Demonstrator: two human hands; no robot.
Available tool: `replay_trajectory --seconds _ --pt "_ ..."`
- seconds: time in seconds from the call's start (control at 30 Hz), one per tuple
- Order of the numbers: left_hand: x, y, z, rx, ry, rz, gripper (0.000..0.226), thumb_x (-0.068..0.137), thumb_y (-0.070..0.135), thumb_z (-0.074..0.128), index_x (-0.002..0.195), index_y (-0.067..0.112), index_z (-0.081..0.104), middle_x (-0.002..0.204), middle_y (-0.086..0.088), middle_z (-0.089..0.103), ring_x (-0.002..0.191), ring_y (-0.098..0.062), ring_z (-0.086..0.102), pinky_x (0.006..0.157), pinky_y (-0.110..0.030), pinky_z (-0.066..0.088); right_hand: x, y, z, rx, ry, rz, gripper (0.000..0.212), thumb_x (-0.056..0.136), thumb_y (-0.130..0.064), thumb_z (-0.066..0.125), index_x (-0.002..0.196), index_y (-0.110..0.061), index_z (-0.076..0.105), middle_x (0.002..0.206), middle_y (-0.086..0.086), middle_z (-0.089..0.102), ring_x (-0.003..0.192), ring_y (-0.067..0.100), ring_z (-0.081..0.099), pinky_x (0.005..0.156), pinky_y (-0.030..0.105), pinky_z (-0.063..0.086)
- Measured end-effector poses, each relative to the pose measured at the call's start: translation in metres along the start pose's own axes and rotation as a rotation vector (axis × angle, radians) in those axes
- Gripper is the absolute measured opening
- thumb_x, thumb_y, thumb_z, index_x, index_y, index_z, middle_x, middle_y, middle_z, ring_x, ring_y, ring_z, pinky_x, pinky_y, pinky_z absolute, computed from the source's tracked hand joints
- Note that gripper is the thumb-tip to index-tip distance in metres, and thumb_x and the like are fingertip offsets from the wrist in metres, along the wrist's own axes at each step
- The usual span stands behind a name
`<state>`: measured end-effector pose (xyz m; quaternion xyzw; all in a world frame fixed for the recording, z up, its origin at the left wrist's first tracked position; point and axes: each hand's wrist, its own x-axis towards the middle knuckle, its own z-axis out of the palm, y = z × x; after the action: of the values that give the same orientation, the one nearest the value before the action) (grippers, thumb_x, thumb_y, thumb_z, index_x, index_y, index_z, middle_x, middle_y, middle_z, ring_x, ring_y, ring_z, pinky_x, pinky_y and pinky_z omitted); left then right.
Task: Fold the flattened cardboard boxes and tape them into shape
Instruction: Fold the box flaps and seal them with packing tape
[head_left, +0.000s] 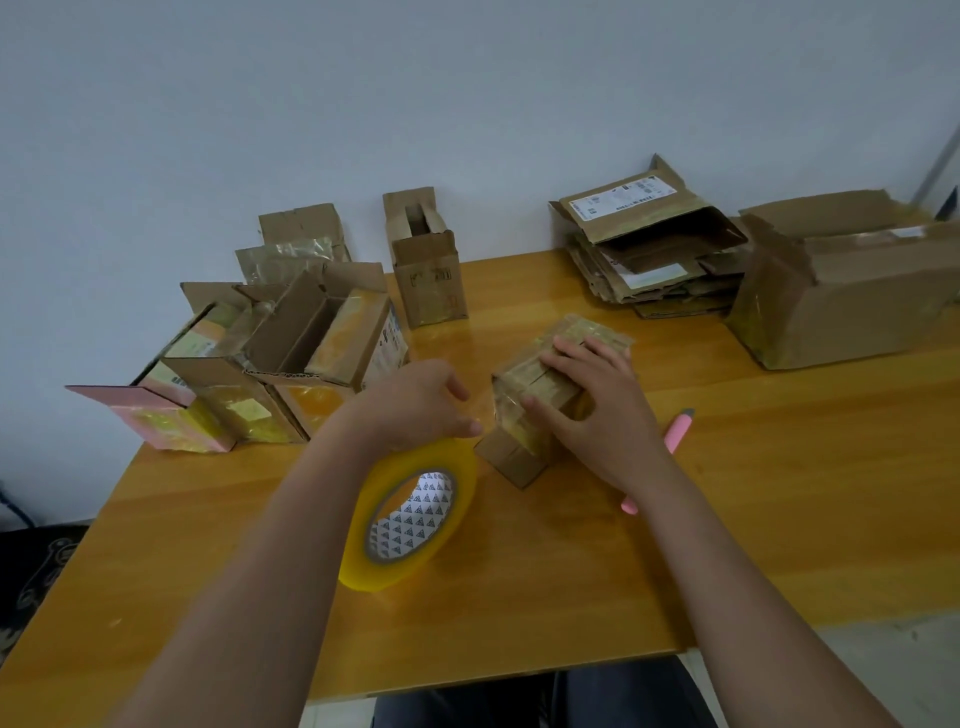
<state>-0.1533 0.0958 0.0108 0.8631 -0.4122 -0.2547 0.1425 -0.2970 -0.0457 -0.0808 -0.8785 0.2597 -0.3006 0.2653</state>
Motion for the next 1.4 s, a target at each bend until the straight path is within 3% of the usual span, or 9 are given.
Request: replay_trajectory --seconds 0.2,0.33,0.47,0.57,0.87,1.0,1.13,1.23,1.4 --pt "-0.006 0.0 0.004 -0.036 0.053 0.053 0.019 0.088 0.024 0.072 0.104 0.018 0.064 0.111 0.0 0.062 0.102 -0.016 0.057 0.085 -0.031 0.044 0.0 -0.007 0.002 -0.004 -0.002 0.02 0.064 0.08 -0.057 0.064 0.135 -0.024 0.056 0.149 -0.008 0.044 0.145 0.017 0.021 0.118 0.052 0.019" --pt "-0.009 0.005 0.007 -0.021 0.067 0.06 0.019 0.09 0.022 0.069 0.108 0.018 0.065 0.114 -0.001 0.06 0.106 -0.018 0.057 0.084 -0.031 0.043 -0.005 -0.016 -0.022 0.177 -0.115 0.075 0.076 0.075 -0.07 0.054 0.141 -0.033 0.047 0.152 -0.022 0.03 0.143 0.0 0.015 0.122 0.046 0.01" --pt "-0.01 0.007 0.009 -0.014 0.083 0.065 0.013 0.09 0.019 0.069 0.103 0.018 0.067 0.114 -0.003 0.061 0.11 -0.022 0.058 0.087 -0.032 0.044 -0.024 0.003 -0.056 0.096 0.171 0.07 0.024 0.092 -0.023 0.064 0.114 -0.032 0.064 0.116 -0.014 0.058 0.114 0.003 0.046 0.106 0.039 0.039" --pt "-0.011 0.01 0.009 0.0 0.098 0.065 0.005 0.09 0.016 0.069 0.095 0.018 0.068 0.104 -0.002 0.059 0.109 -0.022 0.059 0.089 -0.033 0.044 -0.038 0.022 -0.069 -0.235 -0.017 0.124 0.037 0.088 -0.003 0.062 0.111 -0.03 0.07 0.093 -0.006 0.049 0.097 0.015 0.041 0.078 0.028 0.038" --pt "-0.019 0.006 0.006 0.015 0.131 0.122 0.01 0.09 0.014 0.068 0.084 0.021 0.07 0.081 0.011 0.059 0.085 -0.01 0.059 0.08 -0.029 0.043 -0.055 0.025 -0.06 -0.618 -0.224 -0.021 0.019 0.09 -0.029 0.063 0.107 -0.029 0.069 0.089 -0.01 0.055 0.097 0.014 0.04 0.075 0.026 0.028" --pt "-0.021 0.003 0.006 0.003 0.133 0.149 0.008 0.092 0.012 0.066 0.095 0.013 0.073 0.083 0.008 0.061 0.081 -0.004 0.057 0.075 -0.022 0.041 -0.052 0.0 -0.069 -0.234 0.037 0.015 0.009 0.084 -0.021 0.067 0.086 -0.024 0.059 0.074 -0.015 0.051 0.076 0.008 0.05 0.063 0.026 0.043" --pt "-0.019 0.003 0.006 0.016 0.132 0.154 0.013 0.093 0.012 0.065 0.103 0.012 0.073 0.088 0.006 0.063 0.082 -0.004 0.058 0.076 -0.021 0.041 -0.04 -0.033 -0.064 0.329 0.199 -0.054 0.011 0.091 -0.01 0.061 0.097 -0.017 0.066 0.076 -0.017 0.061 0.066 0.006 0.056 0.052 0.02 0.044" --pt "-0.018 0.004 0.005 0.03 0.123 0.143 0.015 0.093 0.014 0.064 0.105 0.014 0.074 0.093 0.004 0.067 0.086 -0.007 0.061 0.079 -0.024 0.046 -0.031 -0.043 -0.049 0.38 0.196 -0.193 0.019 0.094 -0.025 0.056 0.1 -0.012 0.068 0.086 -0.003 0.066 0.071 0.009 0.058 0.056 0.017 0.045" --pt "-0.017 0.003 0.003 0.025 0.091 0.103 0.018 0.095 0.016 0.061 0.108 0.014 0.073 0.105 -0.001 0.069 0.099 -0.015 0.061 0.089 -0.03 0.048 -0.02 -0.048 -0.045 0.458 0.343 -0.249 0.018 0.097 -0.028 0.047 0.092 -0.013 0.056 0.068 -0.011 0.048 0.056 0.001 0.044 0.052 0.01 0.033"
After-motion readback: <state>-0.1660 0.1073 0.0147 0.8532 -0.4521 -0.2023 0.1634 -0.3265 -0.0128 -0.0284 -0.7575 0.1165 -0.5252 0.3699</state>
